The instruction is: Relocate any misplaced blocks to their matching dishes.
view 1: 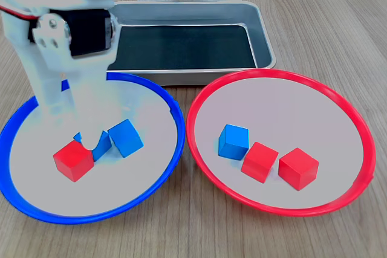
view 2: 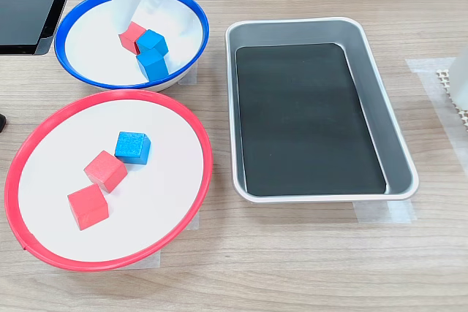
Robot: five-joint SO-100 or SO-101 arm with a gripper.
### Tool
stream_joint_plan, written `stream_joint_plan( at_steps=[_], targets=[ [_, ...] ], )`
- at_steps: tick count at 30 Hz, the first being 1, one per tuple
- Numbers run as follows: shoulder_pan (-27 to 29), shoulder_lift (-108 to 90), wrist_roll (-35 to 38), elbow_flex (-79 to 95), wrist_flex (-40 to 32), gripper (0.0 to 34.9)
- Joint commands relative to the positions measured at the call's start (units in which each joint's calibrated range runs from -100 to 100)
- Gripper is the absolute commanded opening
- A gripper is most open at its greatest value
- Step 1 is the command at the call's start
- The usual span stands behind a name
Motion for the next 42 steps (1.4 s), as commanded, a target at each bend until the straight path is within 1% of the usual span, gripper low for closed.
stream_joint_plan(
  at_steps=[1,15,40,42],
  targets=[
    [0.9,0.1,-0.4,-1.8,0.5,16.1],
    [-1.3,4.8,-0.3,-4.9,-1.2,15.9],
    [0.9,10.7,2.1,-12.2,-2.0,14.1],
    [0.9,11.1,2.2,-12.8,-2.1,13.5]
  ],
)
